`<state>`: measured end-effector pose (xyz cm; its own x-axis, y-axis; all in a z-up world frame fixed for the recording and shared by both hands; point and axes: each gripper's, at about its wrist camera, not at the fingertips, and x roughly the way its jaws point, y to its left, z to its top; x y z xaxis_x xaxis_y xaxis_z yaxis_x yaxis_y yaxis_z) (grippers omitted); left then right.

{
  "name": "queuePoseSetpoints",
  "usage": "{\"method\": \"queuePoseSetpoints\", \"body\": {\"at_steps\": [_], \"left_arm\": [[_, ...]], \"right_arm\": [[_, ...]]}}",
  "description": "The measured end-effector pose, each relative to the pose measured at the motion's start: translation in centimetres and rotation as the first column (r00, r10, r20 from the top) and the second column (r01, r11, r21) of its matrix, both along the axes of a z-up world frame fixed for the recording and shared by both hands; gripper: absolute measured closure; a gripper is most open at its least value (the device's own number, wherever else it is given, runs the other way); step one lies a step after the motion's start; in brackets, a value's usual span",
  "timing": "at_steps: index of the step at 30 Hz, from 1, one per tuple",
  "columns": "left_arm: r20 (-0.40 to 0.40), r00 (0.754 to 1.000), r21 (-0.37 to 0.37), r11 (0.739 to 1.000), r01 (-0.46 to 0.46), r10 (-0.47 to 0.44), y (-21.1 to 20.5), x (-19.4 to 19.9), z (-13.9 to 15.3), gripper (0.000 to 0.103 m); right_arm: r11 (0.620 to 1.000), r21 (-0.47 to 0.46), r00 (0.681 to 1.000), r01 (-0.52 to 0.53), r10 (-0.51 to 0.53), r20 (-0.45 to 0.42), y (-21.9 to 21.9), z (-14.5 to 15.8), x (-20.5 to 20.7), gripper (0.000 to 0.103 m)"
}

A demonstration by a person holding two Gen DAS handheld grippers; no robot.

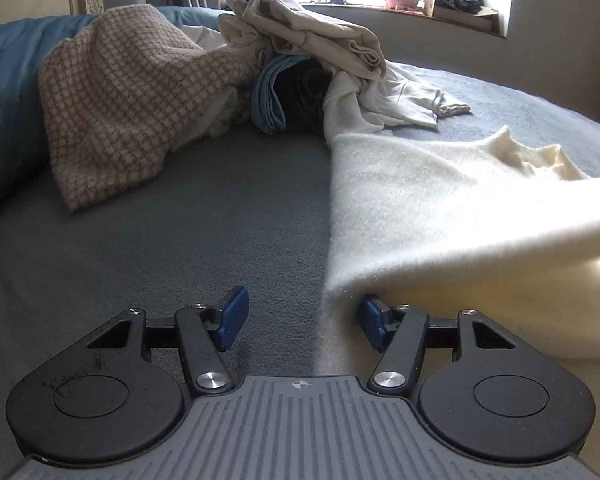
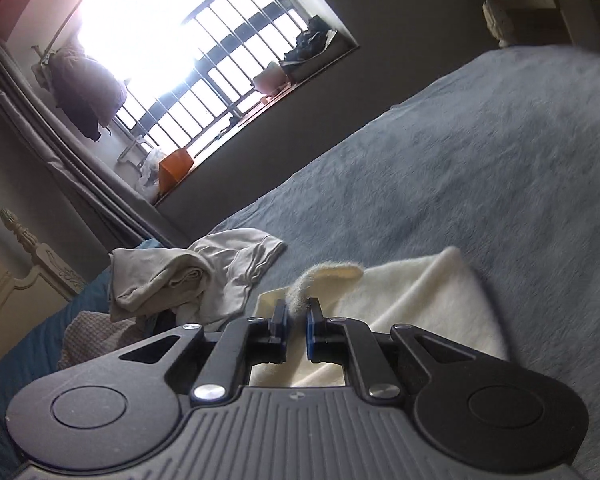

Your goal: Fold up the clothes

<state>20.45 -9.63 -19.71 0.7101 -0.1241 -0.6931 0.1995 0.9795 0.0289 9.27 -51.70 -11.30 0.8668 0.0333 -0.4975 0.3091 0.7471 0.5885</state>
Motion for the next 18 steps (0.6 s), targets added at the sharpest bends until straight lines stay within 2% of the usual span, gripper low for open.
{"method": "queuePoseSetpoints", "body": {"at_steps": [4,7,10,11,13,16,18], "left_arm": [[-0.024,1.0,-0.017,1.0,-0.009,0.009,0.2,-0.1,0.1,0.043],[-0.061,0.998,-0.016,0.999,0.03,-0.031,0.8,-0.2,0.7,0.043],[-0.112,0.991,-0.088,0.994,0.061,-0.071,2.7,-0.6,1.4,0.043],[-0.126,0.989,-0.121,0.991,0.063,-0.078,3.5,-0.8,1.7,0.043],[-0.137,0.987,-0.166,0.984,0.06,-0.083,4.6,-1.1,2.4,0.043],[-0.106,0.991,-0.202,0.978,0.059,-0.082,5.7,-1.2,3.6,0.043],[-0.056,0.995,-0.204,0.976,0.073,-0.086,5.3,-0.9,4.3,0.043]], "right_arm": [[1.0,0.024,0.996,0.005,-0.003,-0.087,-1.2,-2.1,0.0,0.095],[0.999,-0.044,0.994,-0.028,0.024,-0.104,-1.0,-1.8,0.2,0.095],[0.991,-0.116,0.991,-0.063,0.048,-0.124,-0.8,-1.5,0.3,0.095],[0.99,-0.118,0.983,-0.083,0.062,-0.174,-1.2,-2.6,0.6,0.094],[0.993,-0.073,0.959,-0.095,0.072,-0.276,-2.5,-5.4,0.8,0.092],[0.998,0.064,0.94,-0.011,0.032,-0.341,-4.9,-8.6,-0.3,0.091],[0.999,0.006,0.947,0.046,-0.042,-0.319,-5.4,-7.5,-1.2,0.09]]}}
